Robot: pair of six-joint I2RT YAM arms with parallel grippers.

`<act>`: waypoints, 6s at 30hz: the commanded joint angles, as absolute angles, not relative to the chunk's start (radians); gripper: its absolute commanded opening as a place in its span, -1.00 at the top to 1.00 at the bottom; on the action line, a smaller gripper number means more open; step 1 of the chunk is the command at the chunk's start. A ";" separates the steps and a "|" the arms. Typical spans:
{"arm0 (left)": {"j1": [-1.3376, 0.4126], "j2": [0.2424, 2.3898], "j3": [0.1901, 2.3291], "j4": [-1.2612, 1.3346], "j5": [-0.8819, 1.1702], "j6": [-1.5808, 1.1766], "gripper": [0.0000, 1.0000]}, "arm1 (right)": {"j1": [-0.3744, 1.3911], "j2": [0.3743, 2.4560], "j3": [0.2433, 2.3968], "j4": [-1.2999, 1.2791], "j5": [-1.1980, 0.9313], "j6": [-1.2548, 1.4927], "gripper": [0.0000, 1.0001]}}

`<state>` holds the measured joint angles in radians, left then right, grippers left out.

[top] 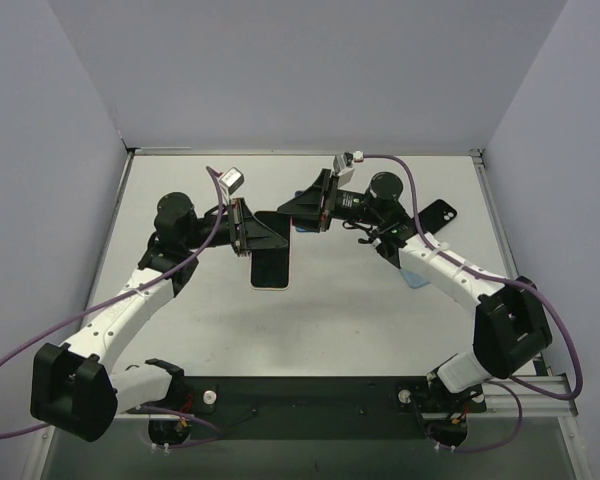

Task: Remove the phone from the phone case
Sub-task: Remove the phone case from the phone.

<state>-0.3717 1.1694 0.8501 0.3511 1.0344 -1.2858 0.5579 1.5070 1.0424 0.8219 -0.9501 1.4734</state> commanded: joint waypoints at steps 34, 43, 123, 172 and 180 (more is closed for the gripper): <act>-0.362 1.149 0.781 0.589 1.022 -1.434 0.84 | 0.560 1.304 1.025 0.735 -0.767 1.358 1.00; -0.364 1.120 0.764 0.589 0.985 -1.439 1.00 | 0.554 1.296 0.997 0.667 -0.738 1.345 0.47; -0.377 1.144 1.160 1.379 0.937 -1.574 1.00 | 0.710 1.784 1.068 1.664 -0.488 2.321 1.00; -0.387 1.212 1.321 1.579 0.884 -1.706 1.00 | 0.744 1.936 0.979 1.649 -0.541 2.289 1.00; -0.377 1.210 1.330 1.540 0.870 -1.698 1.00 | 0.675 1.781 0.867 1.188 -0.684 1.869 1.00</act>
